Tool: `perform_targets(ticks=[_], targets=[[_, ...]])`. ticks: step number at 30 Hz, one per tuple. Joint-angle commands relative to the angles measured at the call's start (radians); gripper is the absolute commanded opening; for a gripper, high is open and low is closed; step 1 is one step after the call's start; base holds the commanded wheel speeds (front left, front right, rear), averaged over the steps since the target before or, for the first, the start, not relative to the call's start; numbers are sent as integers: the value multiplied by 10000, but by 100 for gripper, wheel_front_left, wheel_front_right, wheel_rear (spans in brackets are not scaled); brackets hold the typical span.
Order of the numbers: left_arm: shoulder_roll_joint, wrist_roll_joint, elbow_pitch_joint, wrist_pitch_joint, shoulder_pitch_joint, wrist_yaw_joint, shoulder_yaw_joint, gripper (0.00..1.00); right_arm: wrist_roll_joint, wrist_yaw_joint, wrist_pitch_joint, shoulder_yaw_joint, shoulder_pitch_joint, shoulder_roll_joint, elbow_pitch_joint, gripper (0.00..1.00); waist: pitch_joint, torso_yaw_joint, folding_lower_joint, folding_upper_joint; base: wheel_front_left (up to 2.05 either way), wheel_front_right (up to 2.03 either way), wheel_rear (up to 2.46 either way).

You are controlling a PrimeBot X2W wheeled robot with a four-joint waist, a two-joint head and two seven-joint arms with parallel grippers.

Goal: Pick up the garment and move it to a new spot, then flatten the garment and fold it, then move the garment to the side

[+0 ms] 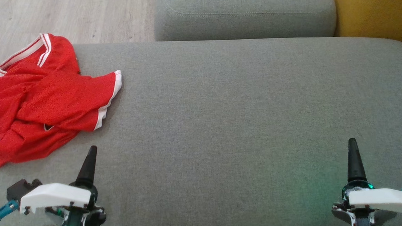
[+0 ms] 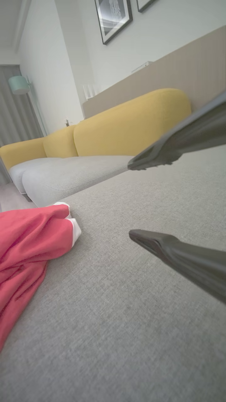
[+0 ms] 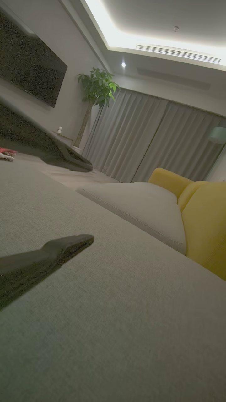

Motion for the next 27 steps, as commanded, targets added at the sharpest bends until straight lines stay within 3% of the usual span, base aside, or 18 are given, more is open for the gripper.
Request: perform_targets(ticks=[1,27], targets=[[267,327,-375,-135,-436,83,-17,100,-425,-2,-120,129,-366,-251,-459,100,-3,6,-1,0,0,0,0],[1059,3803,-317,-895,-422,1141,-1094,100,-4514,-4,-886,1111,-556,-764,-742,100,-57,35,-1,0,0,0,0]])
